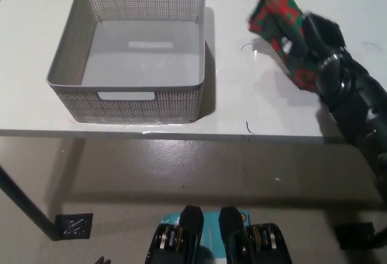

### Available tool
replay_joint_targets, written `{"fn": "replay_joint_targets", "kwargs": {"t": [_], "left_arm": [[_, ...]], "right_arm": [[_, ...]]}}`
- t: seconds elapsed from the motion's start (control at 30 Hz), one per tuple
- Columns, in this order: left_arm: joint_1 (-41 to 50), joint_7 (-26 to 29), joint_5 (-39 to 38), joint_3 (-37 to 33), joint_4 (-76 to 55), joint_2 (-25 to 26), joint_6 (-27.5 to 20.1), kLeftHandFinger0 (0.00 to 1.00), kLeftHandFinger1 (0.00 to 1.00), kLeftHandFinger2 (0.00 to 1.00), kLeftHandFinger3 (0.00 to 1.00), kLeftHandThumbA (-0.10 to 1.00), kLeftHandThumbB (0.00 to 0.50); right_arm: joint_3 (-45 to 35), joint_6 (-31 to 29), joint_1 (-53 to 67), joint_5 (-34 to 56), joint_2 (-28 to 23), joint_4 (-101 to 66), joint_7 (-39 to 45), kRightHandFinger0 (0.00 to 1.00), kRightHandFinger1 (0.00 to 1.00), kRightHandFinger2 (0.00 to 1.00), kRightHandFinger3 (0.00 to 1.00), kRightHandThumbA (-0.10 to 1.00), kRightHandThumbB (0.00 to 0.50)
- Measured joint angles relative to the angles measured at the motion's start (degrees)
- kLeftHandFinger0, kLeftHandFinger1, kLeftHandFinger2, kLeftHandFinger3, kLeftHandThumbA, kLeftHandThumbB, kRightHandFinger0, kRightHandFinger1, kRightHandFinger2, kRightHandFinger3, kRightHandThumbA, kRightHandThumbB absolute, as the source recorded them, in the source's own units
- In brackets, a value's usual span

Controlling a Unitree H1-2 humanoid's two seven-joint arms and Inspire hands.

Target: Use the right hand to pick up a bag of coffee beans on the right hand side and place it into a container on the left hand side

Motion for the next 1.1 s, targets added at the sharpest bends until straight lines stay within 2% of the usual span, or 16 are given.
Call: {"fn": "replay_joint_targets", "kwargs": {"t": [0.07, 0.17, 0.23, 0.27, 0.37, 0.5, 0.57, 0.63, 0.7, 0.73, 0.8, 0.83, 0.9, 1.0, 1.03, 1.1], "left_arm": [[-0.82, 0.00, -0.12, 0.16, 1.39, 0.00, -0.02, 1.00, 1.00, 1.00, 1.00, 1.00, 0.493], [-1.75, 0.00, -0.10, 0.31, 3.07, 0.01, -0.03, 1.00, 1.00, 1.00, 1.00, 1.00, 0.479], [-1.92, 0.00, -0.09, 0.33, 3.64, 0.00, -0.03, 1.00, 1.00, 1.00, 1.00, 1.00, 0.480], [-1.95, -0.01, -0.09, 0.34, 3.91, -0.01, -0.03, 1.00, 1.00, 1.00, 1.00, 1.00, 0.475], [-1.96, -0.02, -0.04, 0.35, 4.82, -0.04, -0.04, 1.00, 1.00, 1.00, 1.00, 1.00, 0.457], [-2.29, -0.04, 0.04, 0.32, 5.39, -0.25, -0.05, 1.00, 1.00, 1.00, 1.00, 1.00, 0.460], [-2.47, -0.10, 0.05, 0.33, 5.69, -0.32, -0.06, 1.00, 1.00, 1.00, 1.00, 1.00, 0.457], [-2.59, -0.22, 0.04, 0.34, 6.07, -0.32, -0.10, 1.00, 1.00, 1.00, 1.00, 1.00, 0.457], [-2.64, -0.46, -0.04, 0.35, 6.38, -0.32, -0.12, 1.00, 1.00, 1.00, 1.00, 1.00, 0.453], [-2.67, -0.56, -0.11, 0.33, 6.53, -0.34, -0.13, 1.00, 1.00, 1.00, 1.00, 1.00, 0.451], [-2.75, -0.64, -0.10, 0.30, 6.59, -0.38, -0.18, 1.00, 1.00, 1.00, 1.00, 1.00, 0.451], [-2.81, -0.67, -0.05, 0.30, 6.59, -0.43, -0.18, 1.00, 1.00, 1.00, 1.00, 1.00, 0.452], [-3.00, -0.84, 0.06, 0.23, 6.58, -0.53, -0.18, 1.00, 1.00, 1.00, 1.00, 1.00, 0.459], [-3.17, -1.29, 0.00, 0.11, 6.57, -0.67, -0.18, 1.00, 1.00, 1.00, 1.00, 1.00, 0.476], [-3.19, -1.38, -0.01, 0.09, 6.58, -0.73, -0.18, 1.00, 1.00, 1.00, 1.00, 1.00, 0.472], [-3.19, -1.56, 0.02, 0.08, 6.58, -0.90, -0.18, 1.00, 1.00, 1.00, 1.00, 1.00, 0.460]], "right_arm": [[-0.14, -0.07, -1.19, 0.00, 0.40, -2.21, -0.04, 0.01, 0.45, 0.88, 0.99, -0.10, 0.135], [-0.31, -0.03, -3.20, 0.00, 0.85, -4.71, -0.01, 0.01, 0.53, 0.91, 1.00, -0.10, 0.120], [-0.45, 0.07, -4.84, 0.00, 1.10, -6.55, 0.04, 0.00, 0.49, 0.87, 0.98, -0.10, 0.127], [-0.58, 0.12, -5.62, 0.00, 1.22, -7.75, 0.08, 0.00, 0.44, 0.82, 0.90, -0.10, 0.173], [-0.68, 0.43, -7.54, -0.03, 1.58, -11.52, 0.39, 0.00, 0.34, 0.74, 0.87, -0.10, 0.201], [-0.68, 1.11, -10.41, -0.04, 2.98, -15.71, 1.26, 0.00, 0.37, 0.79, 0.95, -0.10, 0.193], [-0.68, 1.53, -11.80, -0.04, 4.10, -17.20, 1.55, 0.00, 0.45, 0.84, 0.99, -0.10, 0.188], [-0.69, 2.37, -13.26, -0.03, 5.62, -18.14, 1.78, 0.00, 0.39, 0.83, 0.95, -0.10, 0.184], [-0.69, 3.05, -14.48, -0.02, 7.14, -18.29, 2.01, 0.03, 0.37, 0.77, 0.81, -0.10, 0.193], [-0.69, 3.35, -15.44, 0.02, 8.46, -18.23, 2.25, 0.00, 0.34, 0.77, 0.82, -0.10, 0.191], [-0.69, 3.52, -16.85, 0.11, 10.52, -17.81, 2.43, 0.00, 0.37, 0.84, 0.97, -0.10, 0.210], [-0.70, 3.50, -17.41, 0.17, 11.35, -17.44, 2.43, 0.00, 0.42, 0.87, 1.00, -0.10, 0.196], [-0.68, 3.43, -18.71, 0.23, 13.66, -16.29, 2.43, 0.00, 0.42, 0.86, 1.00, -0.10, 0.229], [-0.38, 3.11, -19.66, 0.22, 17.13, -13.97, 2.38, 0.00, 0.28, 0.74, 0.81, -0.10, 0.265], [-0.19, 3.00, -19.72, 0.21, 17.82, -13.30, 2.37, 0.00, 0.19, 0.62, 0.68, -0.10, 0.289], [0.36, 2.63, -19.69, 0.14, 19.80, -11.13, 2.35, 0.00, 0.17, 0.71, 0.76, -0.10, 0.224]]}}
